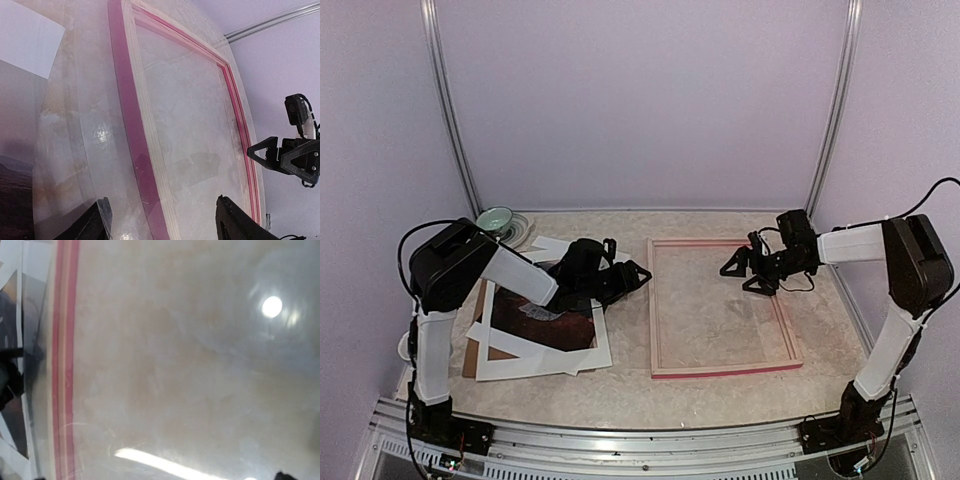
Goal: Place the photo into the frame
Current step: Adjust the glass panel to frame the body.
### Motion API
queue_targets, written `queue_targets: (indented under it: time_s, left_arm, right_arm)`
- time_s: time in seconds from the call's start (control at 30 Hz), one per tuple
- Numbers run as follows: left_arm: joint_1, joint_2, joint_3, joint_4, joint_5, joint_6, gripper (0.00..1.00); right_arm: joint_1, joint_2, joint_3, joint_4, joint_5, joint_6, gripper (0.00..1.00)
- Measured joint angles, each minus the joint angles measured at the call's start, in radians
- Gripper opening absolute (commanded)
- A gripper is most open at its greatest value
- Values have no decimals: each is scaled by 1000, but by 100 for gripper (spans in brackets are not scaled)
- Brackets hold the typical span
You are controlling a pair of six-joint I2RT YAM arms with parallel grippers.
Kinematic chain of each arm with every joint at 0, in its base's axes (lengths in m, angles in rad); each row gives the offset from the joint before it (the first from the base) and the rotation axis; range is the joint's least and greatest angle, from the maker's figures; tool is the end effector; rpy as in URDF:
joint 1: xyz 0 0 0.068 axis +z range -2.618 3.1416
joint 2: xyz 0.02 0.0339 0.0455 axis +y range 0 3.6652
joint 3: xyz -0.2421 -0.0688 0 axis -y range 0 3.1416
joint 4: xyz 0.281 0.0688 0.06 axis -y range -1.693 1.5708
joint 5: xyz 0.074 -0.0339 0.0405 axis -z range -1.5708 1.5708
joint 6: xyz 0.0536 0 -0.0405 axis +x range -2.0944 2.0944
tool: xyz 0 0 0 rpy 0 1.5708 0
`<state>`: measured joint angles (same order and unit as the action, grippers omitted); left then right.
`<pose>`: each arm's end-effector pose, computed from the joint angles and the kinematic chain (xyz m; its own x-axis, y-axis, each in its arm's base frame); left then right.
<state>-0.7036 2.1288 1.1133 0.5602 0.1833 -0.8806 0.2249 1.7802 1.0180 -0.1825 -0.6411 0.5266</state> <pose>0.3453 -0.3058 0.0560 -0.8003 -0.3153 -0.5100 0.2259 0.6293 -0.7436 0.3667 0.1168 0.1049 -0.9444 0.1971 -0.2630 -0.0529 0.6987 0.7135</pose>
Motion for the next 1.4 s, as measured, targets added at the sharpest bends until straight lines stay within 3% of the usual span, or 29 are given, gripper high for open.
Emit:
queue_targets:
  time_s: [0.27, 0.43, 0.53, 0.97, 1.4]
  left_arm:
    - [-3, -10, -58, 25, 45, -26, 55]
    - [-11, -37, -92, 46, 73, -48, 19]
    - [-10, -39, -102, 72, 98, -68, 9]
    - [2, -39, -125, 176, 163, -99, 8]
    - [13, -39, -183, 396, 240, -110, 7]
  right_arm:
    - [-9, -49, 4, -63, 66, -50, 99]
    - [-22, -49, 2, -75, 89, -64, 99]
    - [-30, -49, -2, -79, 97, -67, 99]
    - [-53, -49, -47, -82, 103, -80, 99]
    - [-79, -40, -47, -64, 99, -80, 99]
